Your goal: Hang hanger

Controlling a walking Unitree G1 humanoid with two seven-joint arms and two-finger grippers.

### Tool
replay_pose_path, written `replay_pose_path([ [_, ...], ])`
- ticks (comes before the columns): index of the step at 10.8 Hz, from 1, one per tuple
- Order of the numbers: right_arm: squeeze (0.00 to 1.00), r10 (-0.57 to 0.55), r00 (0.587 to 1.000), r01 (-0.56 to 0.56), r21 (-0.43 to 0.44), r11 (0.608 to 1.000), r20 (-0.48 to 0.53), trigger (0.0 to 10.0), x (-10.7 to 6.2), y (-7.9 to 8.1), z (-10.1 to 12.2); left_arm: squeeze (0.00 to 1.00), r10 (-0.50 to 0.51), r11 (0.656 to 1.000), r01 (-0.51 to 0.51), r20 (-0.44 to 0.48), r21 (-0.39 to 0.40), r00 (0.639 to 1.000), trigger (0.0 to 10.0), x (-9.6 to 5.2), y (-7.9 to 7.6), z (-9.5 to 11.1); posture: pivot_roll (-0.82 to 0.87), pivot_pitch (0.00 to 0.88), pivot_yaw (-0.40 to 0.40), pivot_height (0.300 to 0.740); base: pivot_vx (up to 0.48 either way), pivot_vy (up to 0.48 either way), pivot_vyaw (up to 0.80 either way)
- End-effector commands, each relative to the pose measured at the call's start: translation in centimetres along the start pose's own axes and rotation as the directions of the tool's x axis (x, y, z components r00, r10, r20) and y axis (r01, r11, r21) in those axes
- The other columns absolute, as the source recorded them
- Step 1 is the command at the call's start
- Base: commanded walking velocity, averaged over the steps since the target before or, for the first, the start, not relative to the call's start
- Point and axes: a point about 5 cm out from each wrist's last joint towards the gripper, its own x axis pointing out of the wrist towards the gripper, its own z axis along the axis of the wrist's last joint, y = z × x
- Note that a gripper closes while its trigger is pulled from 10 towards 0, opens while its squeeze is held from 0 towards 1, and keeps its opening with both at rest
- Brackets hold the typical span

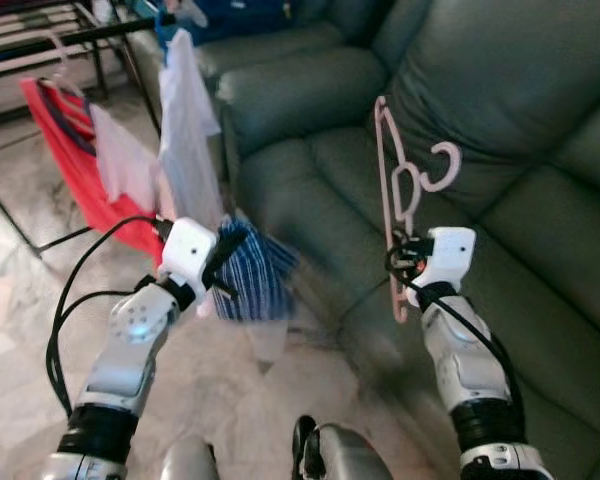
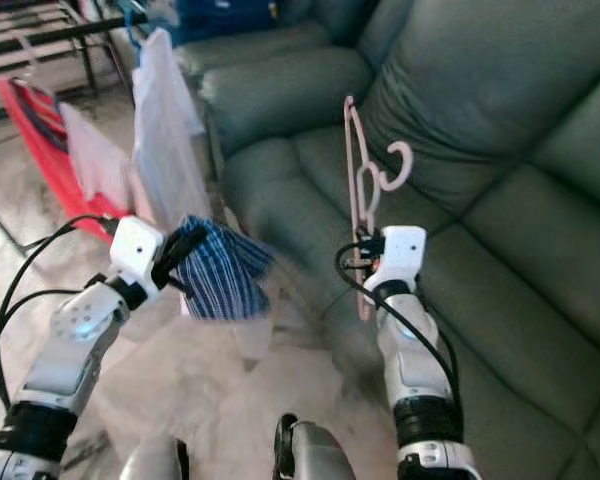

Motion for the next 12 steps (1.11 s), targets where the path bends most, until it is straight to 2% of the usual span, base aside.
replay_pose_path([
  [1,0.00,-0.003,1.000,0.003,-0.001,1.000,0.017,10.0,-0.1,-0.3,0.4,0.00,-0.013,1.000,0.013,0.009,0.021,1.000,10.0,0.0,0.1,0.5,0.06,0.136,-0.090,0.740,0.000,0.000,0.00],
  [5,0.00,-0.005,1.000,0.004,0.009,1.000,0.016,10.0,-0.1,0.0,0.3,0.00,-0.025,0.999,0.025,0.005,0.020,1.000,10.0,-0.1,0.3,0.5,0.06,0.140,-0.086,0.740,0.000,0.433,0.00],
  [7,0.00,-0.003,1.000,0.002,0.018,1.000,0.013,10.0,0.0,0.0,0.4,0.00,-0.042,0.999,0.042,0.011,0.018,0.999,10.0,0.0,-0.4,0.6,0.06,0.141,-0.089,0.740,0.000,0.480,0.00],
  [12,0.00,0.000,1.000,0.000,0.008,1.000,0.006,10.0,0.0,0.1,0.3,0.00,-0.056,0.998,0.055,0.013,0.028,0.998,10.0,0.1,-0.8,0.6,0.06,0.138,-0.093,0.740,0.000,0.480,-0.72],
])
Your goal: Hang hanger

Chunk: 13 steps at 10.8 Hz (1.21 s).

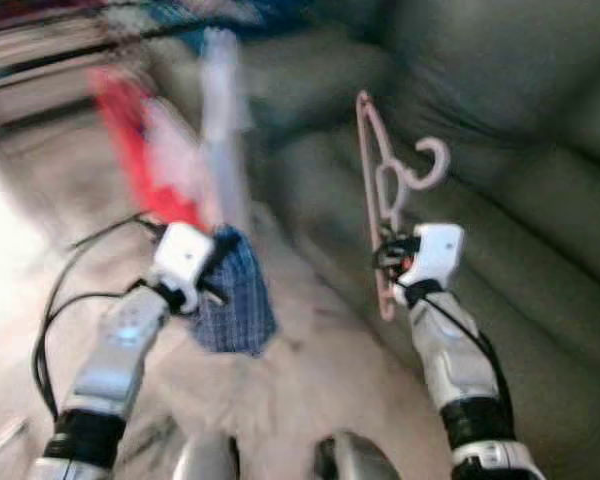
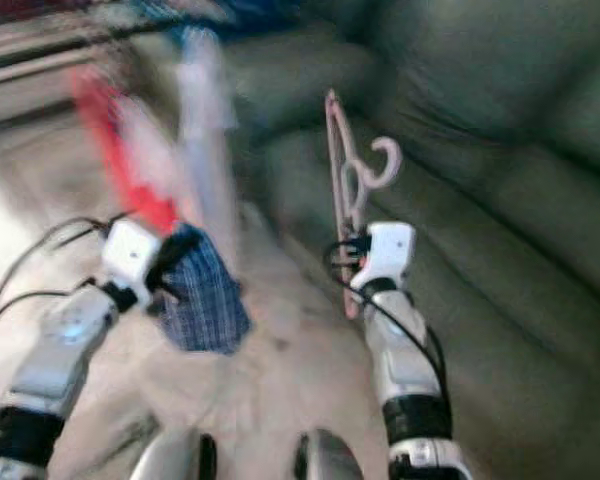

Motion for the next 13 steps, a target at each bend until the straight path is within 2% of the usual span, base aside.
replay_pose_path([
  [1,0.00,-0.024,1.000,0.024,-0.011,1.000,0.004,10.0,-0.2,-1.0,0.2,0.00,-0.050,0.998,0.049,0.025,0.041,0.998,10.0,0.3,-0.9,0.5,0.07,0.137,-0.096,0.740,0.000,0.285,0.00],
  [2,0.00,-0.013,1.000,0.013,-0.016,1.000,0.000,10.0,-0.1,-0.8,0.2,0.00,-0.117,0.989,0.115,0.013,0.092,0.993,10.0,0.0,-1.0,0.3,0.07,0.137,-0.097,0.740,0.000,0.000,0.00],
  [3,0.00,0.006,1.000,-0.007,-0.042,0.999,-0.018,10.0,-0.1,-0.7,0.0,0.00,-0.278,0.943,0.284,-0.062,0.171,0.959,10.0,-0.8,-1.1,-0.4,0.07,0.136,-0.096,0.740,0.000,0.000,0.00],
  [4,0.00,0.055,0.996,-0.062,-0.083,0.995,-0.074,10.0,-0.2,-0.7,-0.6,0.00,-0.329,0.841,0.421,-0.297,0.340,0.897,10.0,-1.6,0.2,-2.6,0.07,0.137,-0.090,0.740,0.000,0.000,0.00],
  [5,0.00,0.104,0.988,-0.116,-0.110,0.987,-0.113,10.0,-0.4,-1.1,-0.8,0.00,-0.180,0.659,0.482,-0.501,0.577,0.846,10.0,-2.2,3.1,-4.5,0.07,0.140,-0.085,0.740,0.000,0.000,0.00],
  [6,0.00,0.105,0.984,-0.128,-0.162,0.978,-0.142,10.0,-0.4,-2.2,-0.7,0.00,-0.026,0.656,0.287,-0.359,0.698,0.933,10.0,-1.0,6.1,-2.3,0.06,0.143,-0.083,0.740,0.000,0.000,0.00],
  [7,0.00,0.100,0.982,-0.129,-0.187,0.974,-0.157,10.0,-0.4,-3.2,-0.5,0.00,-0.072,0.722,0.228,-0.257,0.653,0.964,10.0,-0.4,6.4,-0.5,0.06,0.143,-0.083,0.740,0.000,0.000,0.00],
  [8,0.00,0.111,0.976,-0.147,-0.190,0.971,-0.188,10.0,-0.4,-3.4,-0.7,0.00,-0.141,0.675,0.352,-0.356,0.648,0.924,10.0,-0.8,5.9,-1.6,0.06,0.144,-0.082,0.740,0.000,0.000,0.00],
  [9,0.00,0.183,0.956,-0.226,-0.177,0.958,-0.228,10.0,-0.4,-3.2,-0.8,0.00,-0.116,0.591,0.390,-0.404,0.706,0.907,10.0,-1.0,6.4,-2.4,0.06,0.146,-0.075,0.740,0.000,0.000,0.00],
  [10,0.00,0.257,0.927,-0.310,-0.173,0.935,-0.273,10.0,-0.8,-3.0,-1.1,0.00,-0.083,0.571,0.305,-0.316,0.762,0.945,10.0,-0.3,6.9,-1.5,0.06,0.146,-0.075,0.740,0.000,0.000,0.00],
  [11,0.00,0.326,0.897,-0.386,-0.169,0.907,-0.299,10.0,-1.2,-2.8,-1.2,0.00,-0.061,0.550,0.248,-0.257,0.797,0.964,10.0,0.1,7.2,-0.7,0.06,0.148,-0.075,0.740,0.000,0.000,0.00],
  [12,0.00,0.422,0.844,-0.489,-0.150,0.859,-0.332,10.0,-1.9,-3.0,-0.8,0.00,-0.044,0.556,0.224,-0.240,0.801,0.970,10.0,0.3,7.7,-0.4,0.05,0.152,-0.074,0.740,0.000,0.000,0.00],
  [13,0.00,0.475,0.809,-0.545,-0.136,0.828,-0.347,10.0,-2.3,-3.2,-0.2,0.00,-0.036,0.557,0.231,-0.254,0.798,0.966,10.0,0.2,7.9,-0.7,0.05,0.154,-0.074,0.740,0.000,0.000,0.00],
])
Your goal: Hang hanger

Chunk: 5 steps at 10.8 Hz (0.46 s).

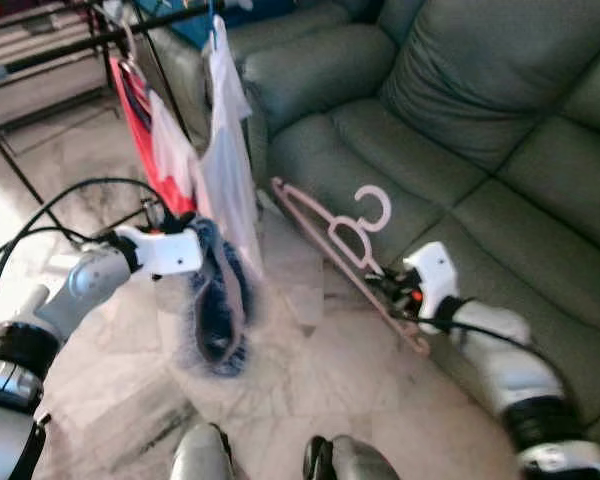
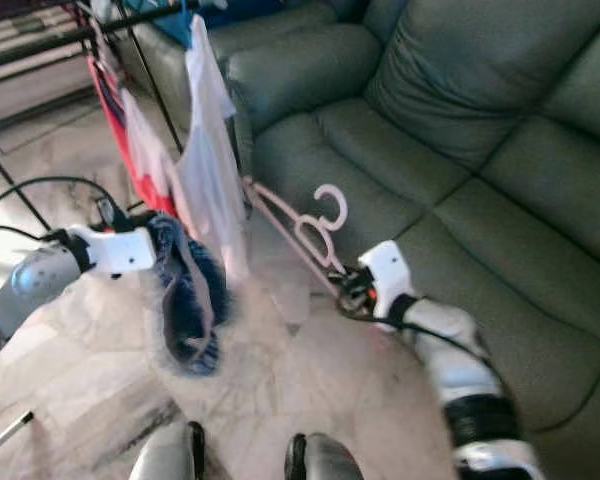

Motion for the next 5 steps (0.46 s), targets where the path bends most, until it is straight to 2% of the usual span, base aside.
replay_pose_path([
  [1,0.00,0.067,0.998,-0.067,-0.015,0.998,0.004,10.0,-0.9,-0.2,0.7,0.00,-0.010,1.000,0.010,-0.020,-0.013,1.000,10.0,-0.1,-0.1,-0.4,0.04,0.159,-0.073,0.740,0.000,0.000,0.00],
  [3,0.00,0.116,0.993,-0.117,-0.053,0.992,-0.030,10.0,-2.6,-1.4,1.7,0.00,0.018,0.998,-0.020,-0.049,-0.056,0.999,10.0,0.1,-0.2,-0.9,0.04,0.162,-0.074,0.740,0.000,0.000,0.00],
  [4,0.00,0.148,0.988,-0.151,-0.061,0.987,-0.044,10.0,-3.1,-1.5,1.9,0.00,0.043,0.993,-0.051,-0.076,-0.103,0.996,10.0,0.2,0.0,-1.1,0.03,0.161,-0.074,0.740,0.000,0.000,0.00],
  [5,0.00,0.228,0.970,-0.233,-0.055,0.971,-0.078,10.0,-4.4,-1.4,2.3,0.00,0.075,0.981,-0.090,-0.092,-0.170,0.993,10.0,0.5,0.3,-1.2,0.03,0.160,-0.075,0.740,0.000,0.000,0.00],
])
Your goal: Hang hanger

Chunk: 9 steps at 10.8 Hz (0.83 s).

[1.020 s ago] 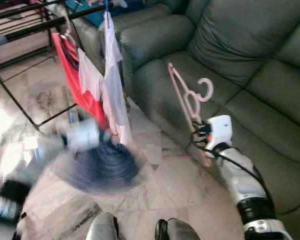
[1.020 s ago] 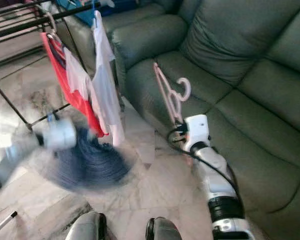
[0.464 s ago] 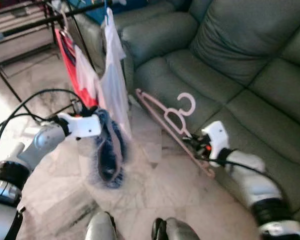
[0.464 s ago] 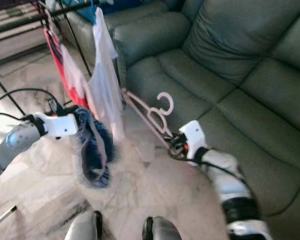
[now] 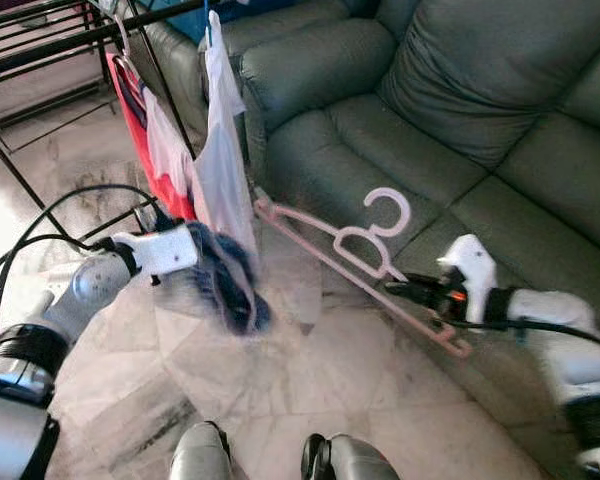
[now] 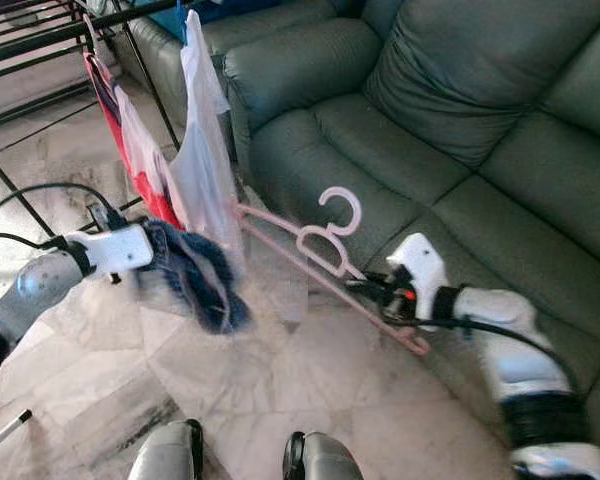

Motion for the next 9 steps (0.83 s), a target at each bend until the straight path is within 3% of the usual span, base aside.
replay_pose_path([
  [1,0.00,0.060,0.998,-0.060,0.002,0.998,-0.014,10.0,-0.7,0.3,0.1,0.00,0.016,0.999,-0.016,0.004,-0.034,1.000,10.0,0.1,0.7,0.2,0.03,0.160,-0.075,0.740,0.000,0.000,0.00],
  [4,0.00,0.086,0.995,-0.085,0.021,0.996,-0.046,10.0,-1.2,-0.1,-0.2,0.00,-0.040,0.996,0.048,0.107,-0.075,0.993,10.0,0.5,0.1,1.8,0.03,0.160,-0.077,0.740,0.000,0.000,0.00],
  [7,0.00,0.173,0.982,-0.170,0.043,0.985,-0.076,10.0,-1.1,0.8,-0.3,0.00,-0.039,0.996,0.048,0.110,-0.079,0.993,10.0,0.5,0.2,1.9,0.04,0.160,-0.077,0.740,0.000,0.000,0.00],
  [9,0.00,0.224,0.968,-0.218,0.061,0.974,-0.115,10.0,-1.9,1.3,-0.7,0.00,-0.044,0.995,0.053,0.108,-0.085,0.993,10.0,0.4,0.2,1.8,0.04,0.159,-0.078,0.740,0.000,0.000,0.00],
])
